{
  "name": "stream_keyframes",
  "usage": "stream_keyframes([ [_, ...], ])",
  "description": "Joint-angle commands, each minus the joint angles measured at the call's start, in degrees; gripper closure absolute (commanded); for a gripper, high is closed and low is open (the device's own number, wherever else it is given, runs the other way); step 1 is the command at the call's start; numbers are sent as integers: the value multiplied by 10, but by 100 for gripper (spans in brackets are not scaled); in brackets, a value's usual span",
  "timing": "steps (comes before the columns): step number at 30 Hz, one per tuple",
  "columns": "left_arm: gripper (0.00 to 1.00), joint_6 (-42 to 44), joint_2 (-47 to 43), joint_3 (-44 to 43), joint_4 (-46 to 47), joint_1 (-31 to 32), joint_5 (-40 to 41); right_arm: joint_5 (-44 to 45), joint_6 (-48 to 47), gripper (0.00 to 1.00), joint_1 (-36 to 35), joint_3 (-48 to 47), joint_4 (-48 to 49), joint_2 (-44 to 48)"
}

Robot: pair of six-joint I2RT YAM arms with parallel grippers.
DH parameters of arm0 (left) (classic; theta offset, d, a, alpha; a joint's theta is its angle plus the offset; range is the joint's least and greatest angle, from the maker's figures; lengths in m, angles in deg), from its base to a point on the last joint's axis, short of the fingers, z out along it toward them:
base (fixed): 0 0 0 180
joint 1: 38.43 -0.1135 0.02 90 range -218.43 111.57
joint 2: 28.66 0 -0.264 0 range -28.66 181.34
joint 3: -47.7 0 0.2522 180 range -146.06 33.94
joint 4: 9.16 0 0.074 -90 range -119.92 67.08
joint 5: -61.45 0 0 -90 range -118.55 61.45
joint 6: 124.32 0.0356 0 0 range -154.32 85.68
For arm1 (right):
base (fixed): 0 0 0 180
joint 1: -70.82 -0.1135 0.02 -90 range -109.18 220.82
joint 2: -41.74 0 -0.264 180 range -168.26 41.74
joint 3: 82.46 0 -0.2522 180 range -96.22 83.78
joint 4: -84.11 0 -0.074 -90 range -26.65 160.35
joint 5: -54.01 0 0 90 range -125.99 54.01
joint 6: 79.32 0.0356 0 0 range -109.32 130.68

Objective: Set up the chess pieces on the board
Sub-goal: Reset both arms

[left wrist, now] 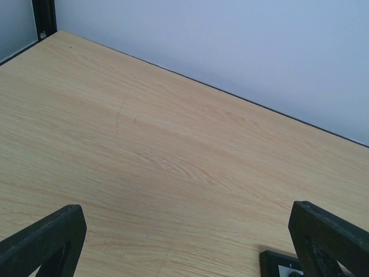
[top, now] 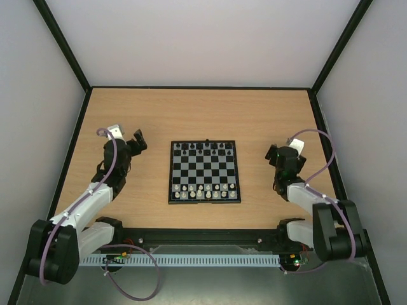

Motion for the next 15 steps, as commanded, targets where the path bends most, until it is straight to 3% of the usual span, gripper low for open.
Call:
stream_keyframes([
  [1, 1, 12, 7, 14, 55, -10, -8, -12, -21, 1, 30, -12, 154, -76],
  [7, 1, 24, 10, 38, 95, -18, 1, -35, -32, 1, 54, -33, 196, -147],
  [10, 1, 38, 28, 46, 122, -26, 6, -39, -33, 1, 57, 1, 295, -190],
  [12, 1, 58, 40, 62, 167, -27, -3, -38, -27, 1, 57, -9, 255, -184],
  [15, 1, 80, 60, 63, 199, -31, -3, -84, -50, 1, 57, 47, 352, -185],
])
